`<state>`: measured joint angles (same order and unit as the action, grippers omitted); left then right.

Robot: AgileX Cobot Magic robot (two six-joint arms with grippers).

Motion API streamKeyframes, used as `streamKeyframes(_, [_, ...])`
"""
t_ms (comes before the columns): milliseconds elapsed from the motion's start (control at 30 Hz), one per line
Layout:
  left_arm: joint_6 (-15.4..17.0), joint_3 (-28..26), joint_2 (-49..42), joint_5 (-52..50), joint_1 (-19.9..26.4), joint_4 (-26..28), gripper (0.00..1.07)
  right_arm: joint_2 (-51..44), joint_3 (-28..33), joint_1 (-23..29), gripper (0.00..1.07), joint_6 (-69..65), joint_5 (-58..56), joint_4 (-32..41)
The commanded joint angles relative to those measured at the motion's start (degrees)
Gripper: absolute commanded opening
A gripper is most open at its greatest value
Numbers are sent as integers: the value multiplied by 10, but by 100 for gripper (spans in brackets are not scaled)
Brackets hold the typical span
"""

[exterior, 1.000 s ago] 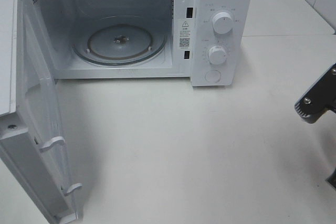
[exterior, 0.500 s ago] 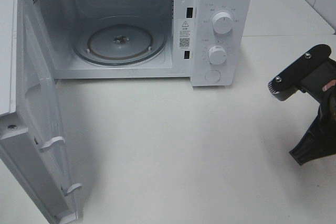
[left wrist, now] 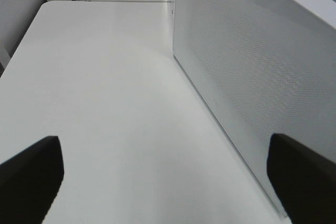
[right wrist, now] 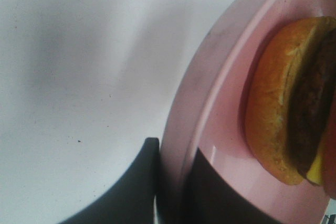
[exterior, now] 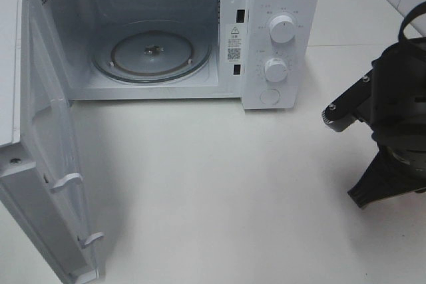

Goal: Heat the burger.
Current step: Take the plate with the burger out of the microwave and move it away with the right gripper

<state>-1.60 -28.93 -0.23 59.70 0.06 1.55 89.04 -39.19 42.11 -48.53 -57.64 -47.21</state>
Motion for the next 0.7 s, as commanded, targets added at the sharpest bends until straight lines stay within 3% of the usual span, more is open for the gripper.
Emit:
streamKeyframes(33, [5, 0, -12, -2, 1, 1, 98, 18, -3, -2, 1, -22, -24, -36])
streamKeyframes(500, [5, 0, -12, -2, 1, 1, 98, 65, -1, -69, 1, -48, 9, -33])
streamKeyframes(700, [5, 0, -12, -2, 1, 1, 98, 82, -1, -76, 1, -60, 17, -36])
